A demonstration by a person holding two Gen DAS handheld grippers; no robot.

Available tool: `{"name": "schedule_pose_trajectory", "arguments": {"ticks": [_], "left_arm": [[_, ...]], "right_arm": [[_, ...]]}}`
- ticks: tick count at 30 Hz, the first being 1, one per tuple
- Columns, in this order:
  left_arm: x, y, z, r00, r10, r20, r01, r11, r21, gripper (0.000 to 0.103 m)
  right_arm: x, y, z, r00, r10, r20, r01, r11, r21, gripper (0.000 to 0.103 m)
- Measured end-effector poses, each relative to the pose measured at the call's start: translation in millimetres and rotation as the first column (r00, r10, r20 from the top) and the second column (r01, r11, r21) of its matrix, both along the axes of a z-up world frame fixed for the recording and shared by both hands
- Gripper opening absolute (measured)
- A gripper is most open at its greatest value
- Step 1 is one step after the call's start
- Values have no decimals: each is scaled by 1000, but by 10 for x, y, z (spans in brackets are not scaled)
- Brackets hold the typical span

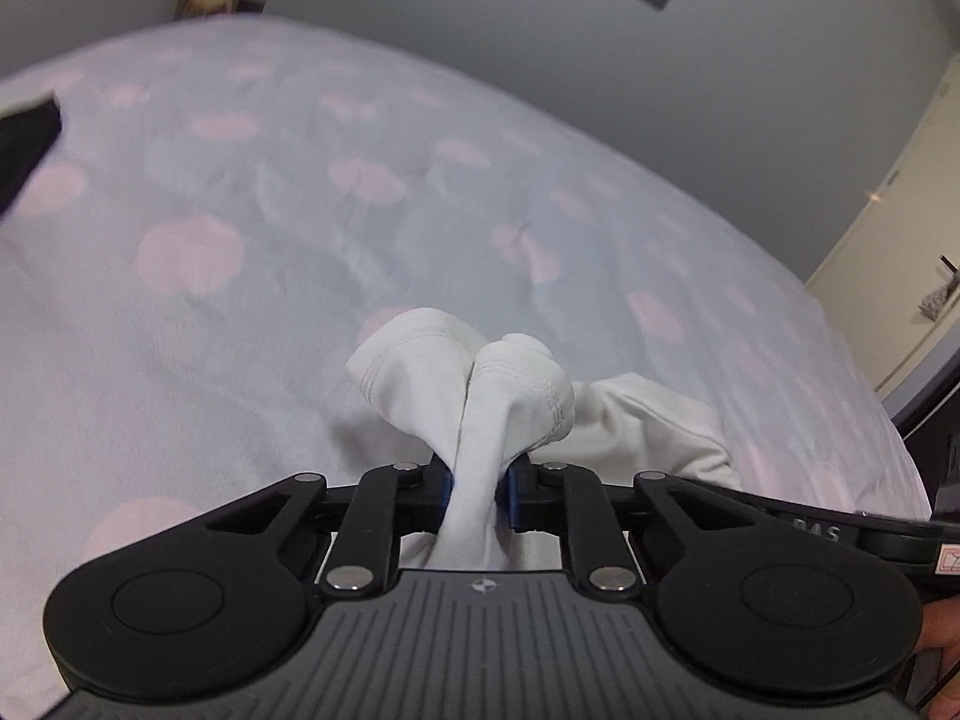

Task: Fold clothes
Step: 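Lift the folded T-shirt with both grippers and carry it toward the wardrobe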

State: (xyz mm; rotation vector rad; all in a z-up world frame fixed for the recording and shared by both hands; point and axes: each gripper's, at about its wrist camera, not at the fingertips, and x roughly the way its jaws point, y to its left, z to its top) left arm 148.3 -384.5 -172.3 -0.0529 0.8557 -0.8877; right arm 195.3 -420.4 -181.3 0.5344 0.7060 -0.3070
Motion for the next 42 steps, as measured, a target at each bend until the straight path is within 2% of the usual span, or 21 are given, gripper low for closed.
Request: {"name": "schedule_pose_trajectory", "arguments": {"ticks": [3,6,17,28,35,42], "left_arm": [[-132,96,217,998,-12,59,13,1000,-11,13],[-247,236,424,996,-12,84,16,999,-43,13],[-772,516,1042,983,-41,180,58,994,-92,12],[-1292,480,1559,950,-110,293,162,974,-157,12],[-1666,233,1861,916,-208,343,287,937,-198,12],[-2070,-127,2229,863,-344,370,444,866,-231,11]], "right_arm": [[-84,187,227,999,20,27,-18,995,-100,10],[-231,373,444,998,23,63,-12,985,-173,10],[-918,862,1119,983,17,182,43,947,-317,10],[-1703,1034,1725,948,-25,317,158,902,-402,10],[-2289,935,2112,921,-72,383,249,864,-438,10],[-3007,741,2511,901,-114,418,321,823,-469,10]]}}
